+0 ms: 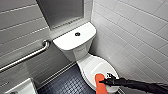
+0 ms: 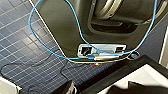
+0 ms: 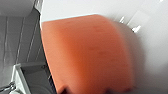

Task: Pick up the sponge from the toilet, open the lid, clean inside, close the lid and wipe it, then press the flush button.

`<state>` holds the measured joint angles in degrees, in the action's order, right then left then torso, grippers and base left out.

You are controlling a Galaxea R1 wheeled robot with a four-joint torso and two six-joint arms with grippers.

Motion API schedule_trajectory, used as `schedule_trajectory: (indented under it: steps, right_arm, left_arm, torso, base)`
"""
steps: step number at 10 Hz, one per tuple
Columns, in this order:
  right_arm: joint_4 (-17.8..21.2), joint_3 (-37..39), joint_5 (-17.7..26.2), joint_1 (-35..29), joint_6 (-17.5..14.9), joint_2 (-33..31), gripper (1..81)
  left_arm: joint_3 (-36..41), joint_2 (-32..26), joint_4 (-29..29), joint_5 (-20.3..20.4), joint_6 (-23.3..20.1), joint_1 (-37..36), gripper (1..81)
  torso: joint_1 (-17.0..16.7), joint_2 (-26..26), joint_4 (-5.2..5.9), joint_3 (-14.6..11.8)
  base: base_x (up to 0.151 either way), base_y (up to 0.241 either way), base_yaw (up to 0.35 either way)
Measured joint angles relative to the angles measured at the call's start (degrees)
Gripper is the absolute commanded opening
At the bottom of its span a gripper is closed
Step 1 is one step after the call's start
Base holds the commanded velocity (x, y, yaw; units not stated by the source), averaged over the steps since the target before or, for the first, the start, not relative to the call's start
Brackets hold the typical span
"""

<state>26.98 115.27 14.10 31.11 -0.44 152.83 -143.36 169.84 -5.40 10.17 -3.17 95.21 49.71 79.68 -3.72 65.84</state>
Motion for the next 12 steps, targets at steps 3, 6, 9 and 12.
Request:
schedule_trajectory:
  steps: [3,6,9,12]
  right_arm:
    - [0.20,0.18,-1.07,0.48,0.09,0.06,1.0]
    - [0.13,-3.75,-0.46,0.06,0.46,-2.95,1.0]
    - [0.46,-14.25,-1.21,-1.77,0.49,-13.14,1.0]
    - [2.18,-22.64,-4.33,2.66,0.49,-21.21,1.0]
  left_arm:
    - [0.00,0.00,0.00,-0.06,0.00,0.00,81.1]
    - [0.02,0.01,0.00,-0.06,0.00,-0.09,81.1]
    - [0.98,-0.22,0.04,-0.06,-0.02,-1.24,81.1]
    - [7.42,-4.18,0.13,-0.09,-0.02,-2.22,81.1]
  torso:
    - [0.00,0.00,0.00,0.00]
    - [0.00,0.00,0.00,0.00]
    - [0.00,0.00,0.00,0.00]
    - [0.00,0.00,0.00,0.00]
  base:
    - [0.000,0.000,0.000]
    - [0.000,0.000,0.000]
    - [0.000,0.000,0.000]
    - [0.000,0.000,0.000]
